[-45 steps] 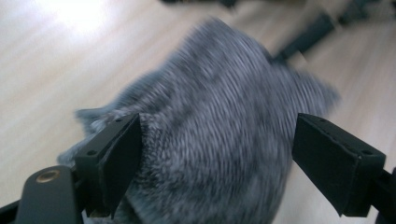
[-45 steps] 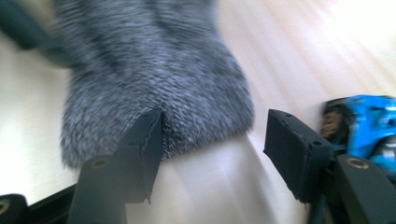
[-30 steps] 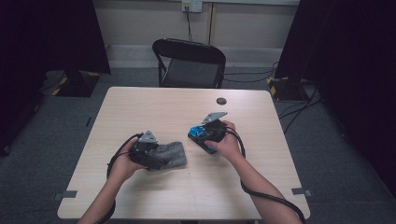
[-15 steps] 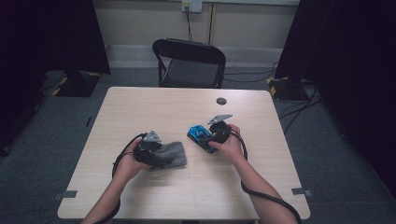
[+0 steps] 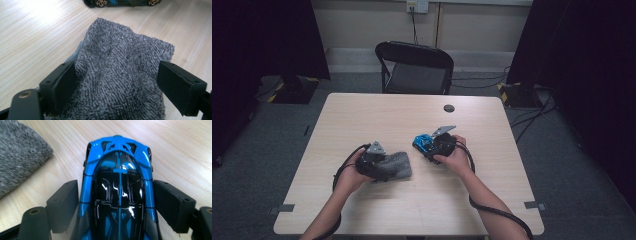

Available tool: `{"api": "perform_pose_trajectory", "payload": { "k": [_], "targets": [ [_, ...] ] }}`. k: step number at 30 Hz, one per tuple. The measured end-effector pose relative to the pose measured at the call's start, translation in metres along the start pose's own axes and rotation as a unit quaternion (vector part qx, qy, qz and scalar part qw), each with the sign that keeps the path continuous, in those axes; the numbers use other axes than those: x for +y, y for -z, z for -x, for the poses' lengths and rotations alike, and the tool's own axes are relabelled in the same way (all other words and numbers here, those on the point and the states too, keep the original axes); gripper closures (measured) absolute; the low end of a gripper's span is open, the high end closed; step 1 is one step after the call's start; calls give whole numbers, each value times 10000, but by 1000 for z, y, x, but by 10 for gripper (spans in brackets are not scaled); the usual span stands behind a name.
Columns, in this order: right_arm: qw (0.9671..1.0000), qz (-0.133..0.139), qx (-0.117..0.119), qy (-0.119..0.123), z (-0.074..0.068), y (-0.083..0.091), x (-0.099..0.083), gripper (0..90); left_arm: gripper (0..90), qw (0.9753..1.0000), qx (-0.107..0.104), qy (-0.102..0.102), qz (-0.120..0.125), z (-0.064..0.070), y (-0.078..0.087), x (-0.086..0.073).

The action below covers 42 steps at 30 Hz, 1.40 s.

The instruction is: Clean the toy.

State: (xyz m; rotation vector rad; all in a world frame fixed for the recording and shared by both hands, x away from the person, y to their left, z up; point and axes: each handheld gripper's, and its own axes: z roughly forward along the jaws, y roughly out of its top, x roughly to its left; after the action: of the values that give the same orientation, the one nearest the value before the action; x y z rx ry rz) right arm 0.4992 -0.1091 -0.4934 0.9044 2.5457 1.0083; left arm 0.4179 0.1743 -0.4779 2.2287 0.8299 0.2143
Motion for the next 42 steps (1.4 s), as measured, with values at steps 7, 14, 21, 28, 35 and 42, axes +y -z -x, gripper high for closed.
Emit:
{"api": "perform_pose_trajectory", "payload": {
  "k": [7,14,21,28,35,42],
  "targets": [
    [9998,105,-71,-136,-2,-9,-2,215,159,10000,1,35,50,0,0,-1],
    [9996,87,-141,-207,-2,-5,-4,259,159,10000,-13,52,43,0,0,-1],
    [9997,-41,-160,-152,-2,0,-5,227,159,10000,5,10,39,-1,2,-1],
    [9996,-38,-39,-279,-1,3,8,195,159,10000,-64,53,41,-2,2,-1],
    [9995,-164,-83,-247,-3,-10,19,184,158,9999,-30,48,83,-1,0,0],
    [9990,-314,-322,-67,-9,-17,17,162,159,9999,-68,67,79,-2,1,-1]
  ]
}}
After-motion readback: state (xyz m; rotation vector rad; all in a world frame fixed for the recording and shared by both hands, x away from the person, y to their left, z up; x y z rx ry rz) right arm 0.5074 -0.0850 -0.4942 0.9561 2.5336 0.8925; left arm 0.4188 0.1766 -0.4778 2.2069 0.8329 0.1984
